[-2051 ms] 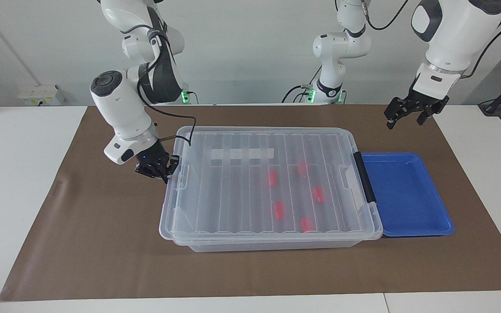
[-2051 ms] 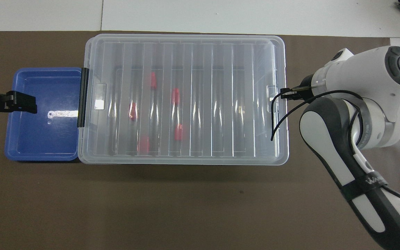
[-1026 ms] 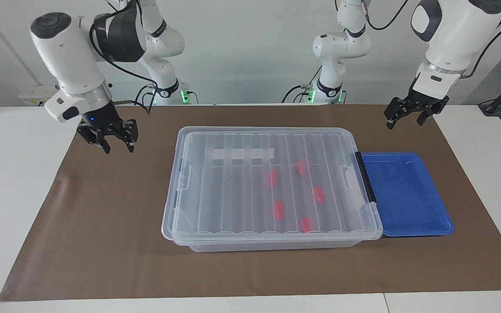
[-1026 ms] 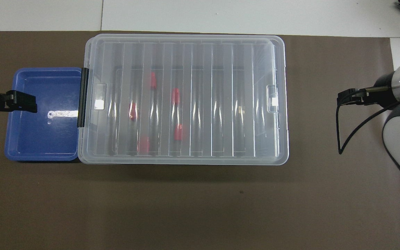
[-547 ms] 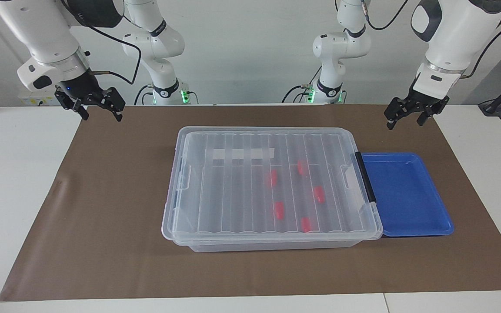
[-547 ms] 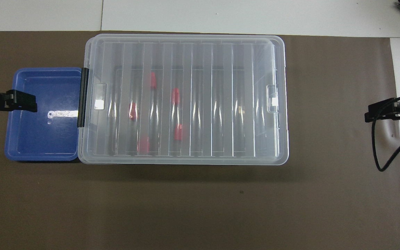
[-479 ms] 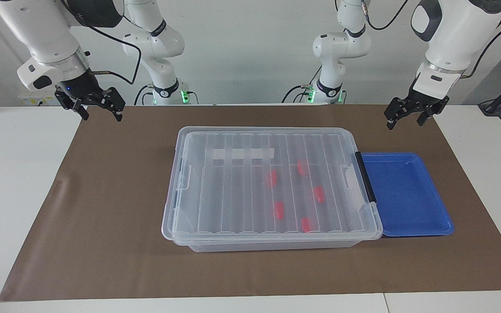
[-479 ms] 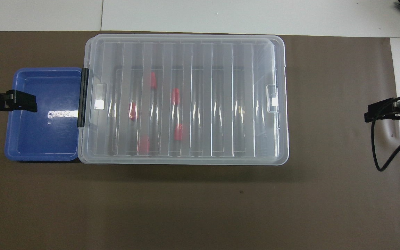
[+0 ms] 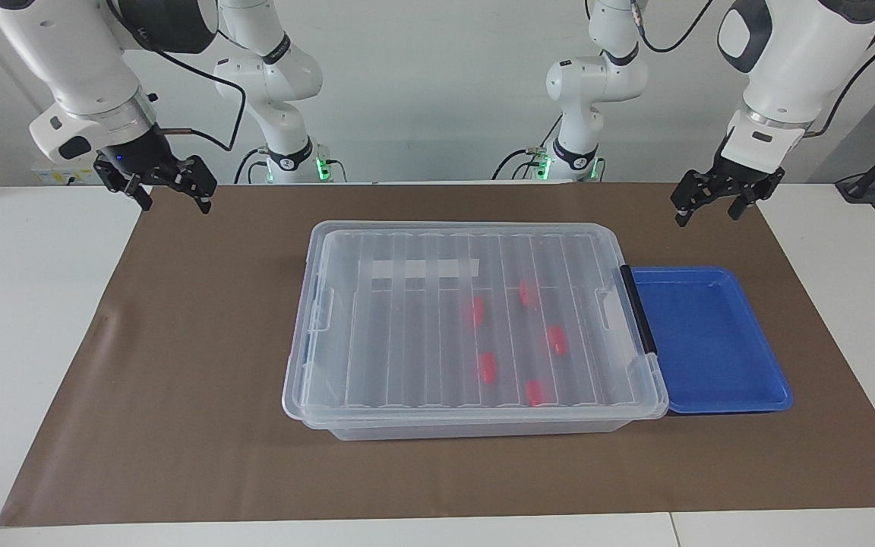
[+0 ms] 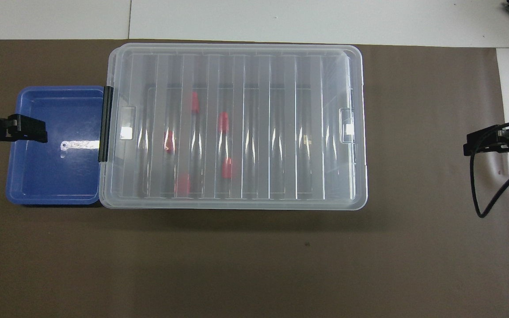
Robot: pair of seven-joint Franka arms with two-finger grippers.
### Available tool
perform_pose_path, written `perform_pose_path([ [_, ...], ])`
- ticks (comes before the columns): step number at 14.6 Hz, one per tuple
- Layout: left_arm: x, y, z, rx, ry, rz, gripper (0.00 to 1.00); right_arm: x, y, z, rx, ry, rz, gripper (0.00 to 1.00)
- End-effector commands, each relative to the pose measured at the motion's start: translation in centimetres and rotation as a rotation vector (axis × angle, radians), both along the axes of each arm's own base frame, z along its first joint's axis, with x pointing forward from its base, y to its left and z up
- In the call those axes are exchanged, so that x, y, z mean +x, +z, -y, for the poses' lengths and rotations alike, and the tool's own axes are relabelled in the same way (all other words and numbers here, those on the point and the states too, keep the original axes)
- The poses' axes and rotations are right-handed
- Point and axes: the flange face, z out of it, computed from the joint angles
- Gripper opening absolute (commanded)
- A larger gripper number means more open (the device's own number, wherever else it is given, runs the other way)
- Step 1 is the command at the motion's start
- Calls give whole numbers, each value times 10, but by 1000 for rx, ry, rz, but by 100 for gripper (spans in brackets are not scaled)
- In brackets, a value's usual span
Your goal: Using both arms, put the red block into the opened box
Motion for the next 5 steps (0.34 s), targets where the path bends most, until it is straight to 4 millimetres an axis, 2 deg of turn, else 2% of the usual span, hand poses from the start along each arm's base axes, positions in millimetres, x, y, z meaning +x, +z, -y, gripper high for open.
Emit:
perform_pose_path([
  [1, -6, 2, 2, -16, -3, 14, 100, 1, 1, 1, -5, 0, -2, 100],
  [5, -6, 2, 2, -16, -3, 13, 100, 2, 2, 3, -6, -17, 11, 100],
])
